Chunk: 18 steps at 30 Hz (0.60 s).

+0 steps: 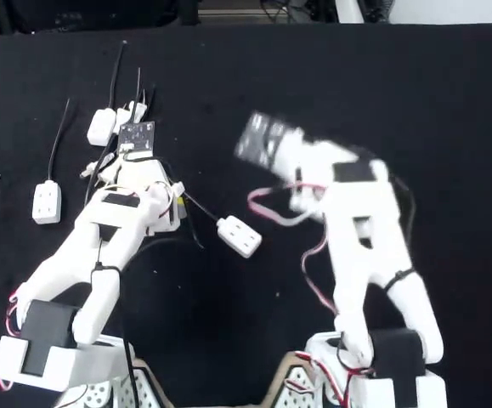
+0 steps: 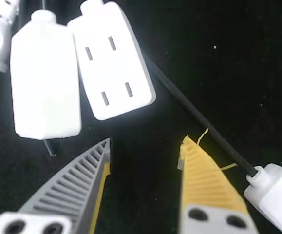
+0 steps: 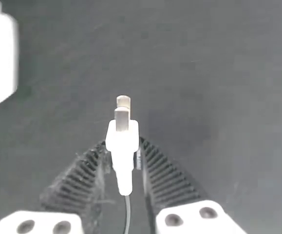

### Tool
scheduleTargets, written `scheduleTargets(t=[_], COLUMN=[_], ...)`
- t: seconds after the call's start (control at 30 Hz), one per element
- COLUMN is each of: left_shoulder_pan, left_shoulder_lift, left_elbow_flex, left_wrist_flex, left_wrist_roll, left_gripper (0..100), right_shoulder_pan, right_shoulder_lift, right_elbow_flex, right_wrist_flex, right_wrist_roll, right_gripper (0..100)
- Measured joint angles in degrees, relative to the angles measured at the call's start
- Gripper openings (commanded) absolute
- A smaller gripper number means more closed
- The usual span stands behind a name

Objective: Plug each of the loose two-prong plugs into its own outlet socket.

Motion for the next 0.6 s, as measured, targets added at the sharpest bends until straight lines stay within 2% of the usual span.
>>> scheduleTargets(t=[0.13, 0.27, 0.53, 0.6], left_shoulder_pan=[0.0, 0.0, 0.0, 0.0], left_shoulder_lift=[0.0, 0.0, 0.0, 0.0], left_elbow_flex=[0.0, 0.0, 0.0, 0.0], left_wrist_flex=[0.0, 0.0, 0.0, 0.0], left_wrist_roll=[0.0, 0.0, 0.0, 0.0], left_gripper=[22, 22, 22, 22], right_shoulder_pan=[-0.7, -0.97, -0.88, -0.88], right_shoulder_lift=[-0.26, -2.02, -3.25, -3.25], right_elbow_flex=[12.66, 21.45, 22.77, 22.77], right_wrist_flex=[-1.85, -4.92, -5.36, -5.36], right_wrist_roll=[2.81, 2.37, 0.26, 0.26], right_gripper=[1.7, 9.7, 11.5, 7.1])
